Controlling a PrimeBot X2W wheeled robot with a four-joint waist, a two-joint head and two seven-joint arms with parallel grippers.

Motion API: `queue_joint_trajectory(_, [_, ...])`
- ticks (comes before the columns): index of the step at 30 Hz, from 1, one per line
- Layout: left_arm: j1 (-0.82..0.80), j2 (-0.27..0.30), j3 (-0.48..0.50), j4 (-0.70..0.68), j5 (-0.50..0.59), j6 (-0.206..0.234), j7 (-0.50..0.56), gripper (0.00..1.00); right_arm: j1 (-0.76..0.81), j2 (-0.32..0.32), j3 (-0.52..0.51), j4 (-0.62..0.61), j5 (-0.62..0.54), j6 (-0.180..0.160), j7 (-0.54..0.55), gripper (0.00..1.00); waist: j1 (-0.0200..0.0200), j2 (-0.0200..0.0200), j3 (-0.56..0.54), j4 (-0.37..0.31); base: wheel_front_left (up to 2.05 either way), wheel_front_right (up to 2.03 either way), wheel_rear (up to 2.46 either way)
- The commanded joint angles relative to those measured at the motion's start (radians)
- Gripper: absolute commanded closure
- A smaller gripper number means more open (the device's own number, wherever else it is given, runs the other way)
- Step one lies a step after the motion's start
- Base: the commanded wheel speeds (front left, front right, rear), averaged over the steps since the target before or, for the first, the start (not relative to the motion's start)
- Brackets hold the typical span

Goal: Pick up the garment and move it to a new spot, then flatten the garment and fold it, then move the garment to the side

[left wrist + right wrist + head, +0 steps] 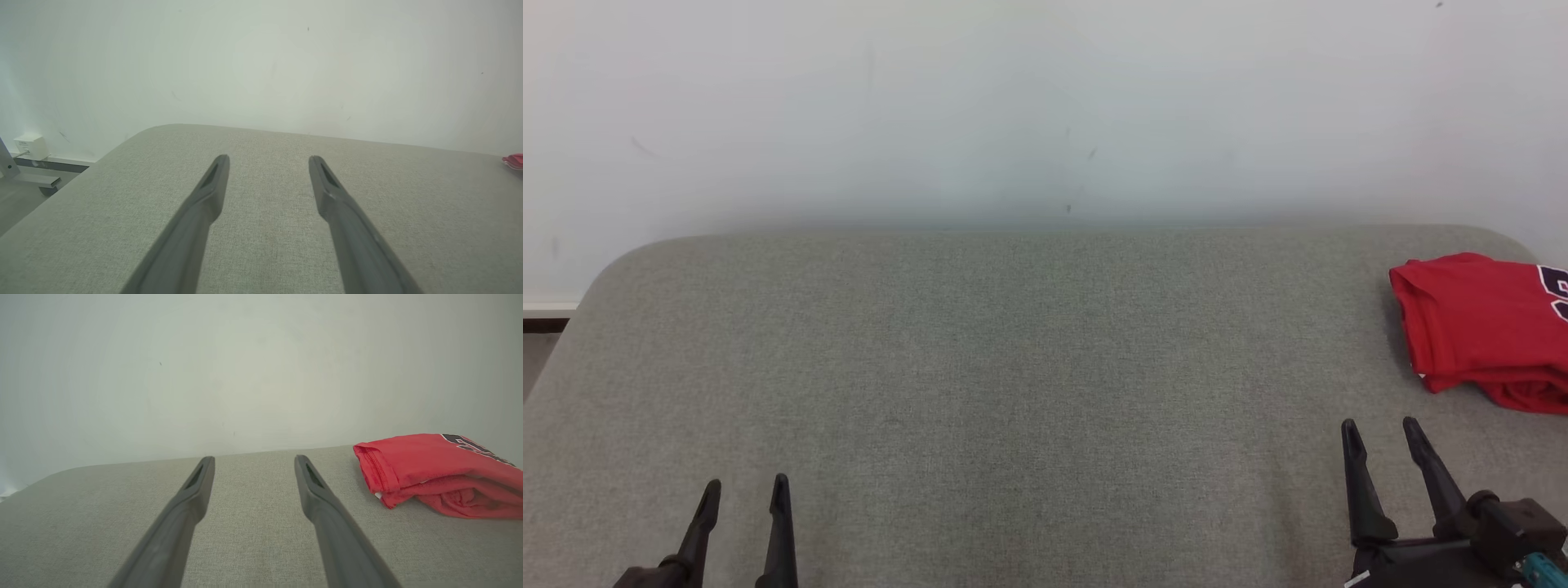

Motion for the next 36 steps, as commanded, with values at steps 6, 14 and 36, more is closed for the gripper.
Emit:
queue_joint_trajectory(6, [-0.033,0.009,-0.010,0.029,0.006,-0.004,0.000,0.00,0.022,0.027,-0.011,0.023,-0.009,-0.003,-0.005,0.00,0.0001,0.0000,-0.007,-0.001,0.00,0.00,0.00])
queue_joint_trajectory(14, [-0.045,0.014,-0.021,0.049,0.000,-0.007,0.000,0.00,0.006,0.045,-0.015,0.035,-0.022,-0.003,-0.005,0.00,0.0001,0.0000,-0.006,-0.001,0.00,0.00,0.00])
queue_joint_trajectory(36, [-0.041,-0.006,-0.011,0.101,-0.232,-0.007,0.065,1.00,0.016,0.064,-0.035,0.069,0.191,0.000,0.065,1.00,0.0002,0.0000,0.000,-0.004,0.00,0.00,0.00])
